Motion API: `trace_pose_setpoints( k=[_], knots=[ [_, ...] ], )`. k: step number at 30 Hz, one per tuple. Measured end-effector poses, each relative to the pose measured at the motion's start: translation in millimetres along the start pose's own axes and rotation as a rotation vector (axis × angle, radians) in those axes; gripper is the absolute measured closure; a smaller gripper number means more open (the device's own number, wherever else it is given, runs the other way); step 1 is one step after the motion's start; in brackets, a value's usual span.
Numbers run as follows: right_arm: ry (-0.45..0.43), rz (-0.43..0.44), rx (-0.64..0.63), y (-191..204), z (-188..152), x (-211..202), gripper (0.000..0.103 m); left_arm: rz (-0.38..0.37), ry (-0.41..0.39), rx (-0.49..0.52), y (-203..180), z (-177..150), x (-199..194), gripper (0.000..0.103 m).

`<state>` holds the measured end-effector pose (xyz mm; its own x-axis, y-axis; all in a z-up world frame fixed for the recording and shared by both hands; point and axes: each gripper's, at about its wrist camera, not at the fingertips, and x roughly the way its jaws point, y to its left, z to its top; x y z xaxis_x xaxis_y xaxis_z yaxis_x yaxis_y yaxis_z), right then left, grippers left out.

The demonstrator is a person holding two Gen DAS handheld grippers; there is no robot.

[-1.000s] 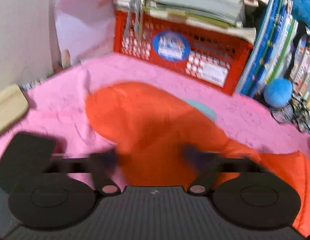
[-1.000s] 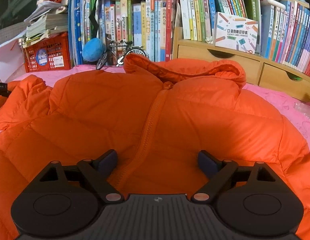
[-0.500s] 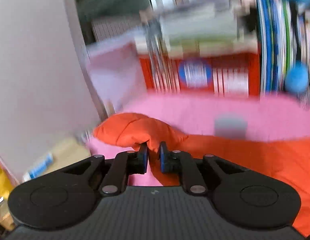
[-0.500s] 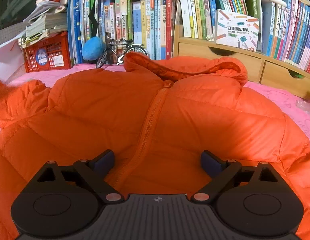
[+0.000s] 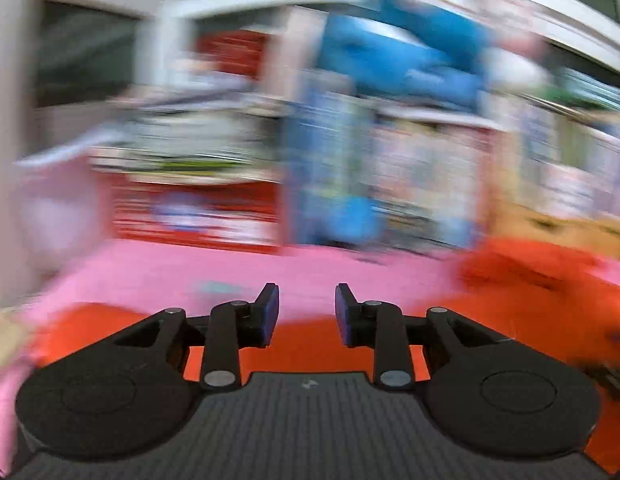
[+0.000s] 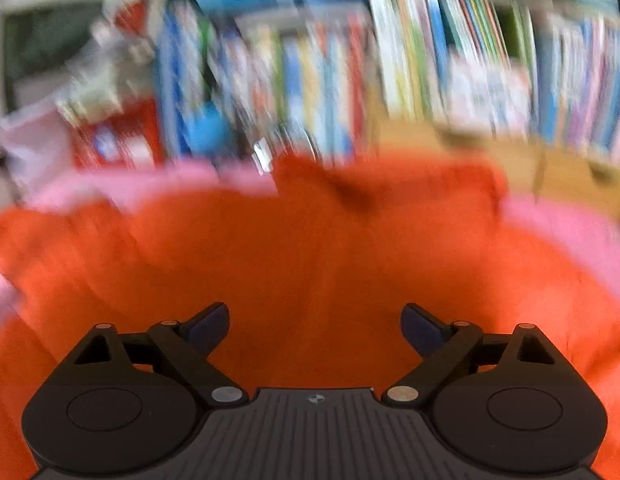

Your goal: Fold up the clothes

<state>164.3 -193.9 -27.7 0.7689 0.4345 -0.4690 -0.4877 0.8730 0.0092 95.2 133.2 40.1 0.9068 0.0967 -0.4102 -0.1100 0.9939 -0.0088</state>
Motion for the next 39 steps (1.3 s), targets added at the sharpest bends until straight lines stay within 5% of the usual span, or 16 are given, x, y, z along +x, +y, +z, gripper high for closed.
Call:
trace_pose_setpoints(
  k=[4, 10, 14, 18, 23, 26, 29, 33, 35, 37, 39],
  knots=[
    [-0.089, -0.077, -0.228, 10.5, 17.7, 6.4, 0.001, -0.069, 0.043, 0.197, -81.0, -6.7, 53.0, 0.074],
    [0.103, 0.006, 0.131, -58.0, 15.3, 51.3, 0.034, -0.039, 0.166, 0.129, -104.5, -17.8, 128.2, 0.073],
    [0.146, -0.024, 0.137, -74.4, 11.7, 64.5, 0.027, 0.121, 0.187, 0.257, -108.4, -21.6, 154.7, 0.072],
    [0.145, -0.319, -0.091, -70.3, 7.6, 69.1, 0.03, 0.135, 0.213, 0.198, -84.4, -17.1, 162.5, 0.068],
    [0.197, -0.542, 0.12, -148.9, 9.8, 59.3, 0.027, 0.164, 0.209, 0.21, -88.3, -17.3, 163.5, 0.061],
    [0.186, -0.692, 0.104, -151.8, 12.6, 45.0, 0.042, 0.148, 0.198, 0.189, -92.6, -9.8, 158.5, 0.067],
    [0.102, -0.397, 0.118, -120.9, 18.0, 16.8, 0.042, 0.075, 0.183, 0.196, -95.6, -13.5, 139.9, 0.067],
    [0.108, 0.017, 0.036, -58.5, 15.5, 2.4, 0.038, -0.002, 0.172, 0.28, -100.2, -30.8, 116.6, 0.063],
    [0.18, 0.072, -0.044, -33.4, 4.6, 7.4, 0.037, -0.04, 0.167, 0.322, -102.4, -39.4, 104.9, 0.062],
    [0.2, 0.03, -0.119, -27.4, -6.1, 7.0, 0.033, -0.079, 0.161, 0.364, -104.7, -48.0, 93.2, 0.062],
    [0.193, -0.045, -0.148, -42.6, -11.5, -2.2, 0.03, 0.013, 0.155, 0.362, -82.7, -48.1, 94.9, 0.062]
  ],
)
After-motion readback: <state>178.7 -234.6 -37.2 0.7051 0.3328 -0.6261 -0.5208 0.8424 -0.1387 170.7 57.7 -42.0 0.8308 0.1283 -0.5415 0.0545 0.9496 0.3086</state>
